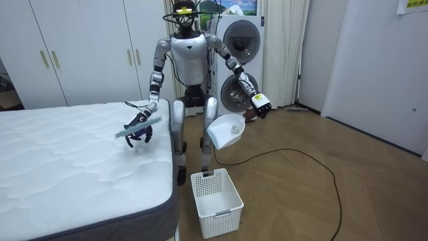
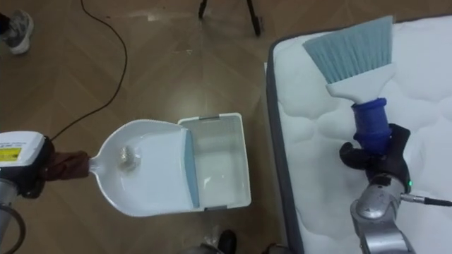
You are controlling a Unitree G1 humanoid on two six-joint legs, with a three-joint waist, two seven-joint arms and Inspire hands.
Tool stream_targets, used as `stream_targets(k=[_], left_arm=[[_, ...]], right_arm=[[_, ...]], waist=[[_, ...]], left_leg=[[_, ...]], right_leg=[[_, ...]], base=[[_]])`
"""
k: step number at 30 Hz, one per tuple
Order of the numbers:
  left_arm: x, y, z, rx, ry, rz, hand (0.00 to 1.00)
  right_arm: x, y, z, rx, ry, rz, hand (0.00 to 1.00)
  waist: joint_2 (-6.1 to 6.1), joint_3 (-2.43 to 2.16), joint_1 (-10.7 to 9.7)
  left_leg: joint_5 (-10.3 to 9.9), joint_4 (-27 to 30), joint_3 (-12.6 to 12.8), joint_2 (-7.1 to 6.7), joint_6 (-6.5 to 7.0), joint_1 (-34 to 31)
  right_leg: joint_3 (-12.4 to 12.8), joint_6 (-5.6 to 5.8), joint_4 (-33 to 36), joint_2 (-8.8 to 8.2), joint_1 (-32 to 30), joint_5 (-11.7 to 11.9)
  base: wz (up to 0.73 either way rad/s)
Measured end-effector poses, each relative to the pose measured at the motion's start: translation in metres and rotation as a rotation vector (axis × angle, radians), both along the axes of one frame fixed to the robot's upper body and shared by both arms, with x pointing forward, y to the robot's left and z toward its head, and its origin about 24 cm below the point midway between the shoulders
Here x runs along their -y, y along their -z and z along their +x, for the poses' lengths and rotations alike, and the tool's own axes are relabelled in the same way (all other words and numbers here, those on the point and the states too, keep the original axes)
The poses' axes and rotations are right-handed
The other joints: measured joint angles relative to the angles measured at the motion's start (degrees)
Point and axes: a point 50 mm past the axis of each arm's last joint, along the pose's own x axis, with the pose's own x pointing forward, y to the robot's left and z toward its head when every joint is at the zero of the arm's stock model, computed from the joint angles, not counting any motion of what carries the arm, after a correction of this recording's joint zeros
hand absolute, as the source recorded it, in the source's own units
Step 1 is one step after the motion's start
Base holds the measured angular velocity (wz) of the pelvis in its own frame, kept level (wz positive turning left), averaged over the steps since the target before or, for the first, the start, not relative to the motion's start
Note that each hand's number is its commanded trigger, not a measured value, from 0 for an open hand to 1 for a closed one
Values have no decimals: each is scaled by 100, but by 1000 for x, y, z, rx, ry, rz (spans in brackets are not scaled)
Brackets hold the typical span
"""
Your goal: Clean bed
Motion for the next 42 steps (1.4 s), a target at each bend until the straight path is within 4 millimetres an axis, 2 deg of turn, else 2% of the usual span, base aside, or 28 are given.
stream_targets(k=[3,14,22,29,42], left_arm=[[-5,-4,0,10,-9,24,100],[-13,-14,3,47,-4,68,100],[-14,-15,2,55,-3,73,100],[-19,-20,2,58,-3,96,100],[-20,-20,2,69,-3,97,100]], right_arm=[[2,3,-2,-15,7,-2,0],[2,2,-2,-14,9,-6,0],[2,2,-2,-16,4,-15,0],[2,3,-4,-27,-9,-40,0],[1,3,-3,-25,-11,-39,0]], waist=[[17,0,-16],[30,-9,-19],[36,-13,-12],[72,-36,-25],[86,-36,-31]], left_leg=[[0,0,18,-39,0,-22],[9,10,-25,-44,-13,-74],[9,24,-46,-49,-13,-75],[10,38,-62,-53,-14,-71],[11,27,-103,-59,-16,-70]], right_leg=[[-17,-17,62,-54,-56,-50],[-59,-18,38,-51,-68,-52],[-66,-18,38,-47,-53,-52],[-96,-18,34,-55,-44,-52],[-112,-18,-5,-46,-12,-52]], base=[[-1],[1],[0],[0],[1]])
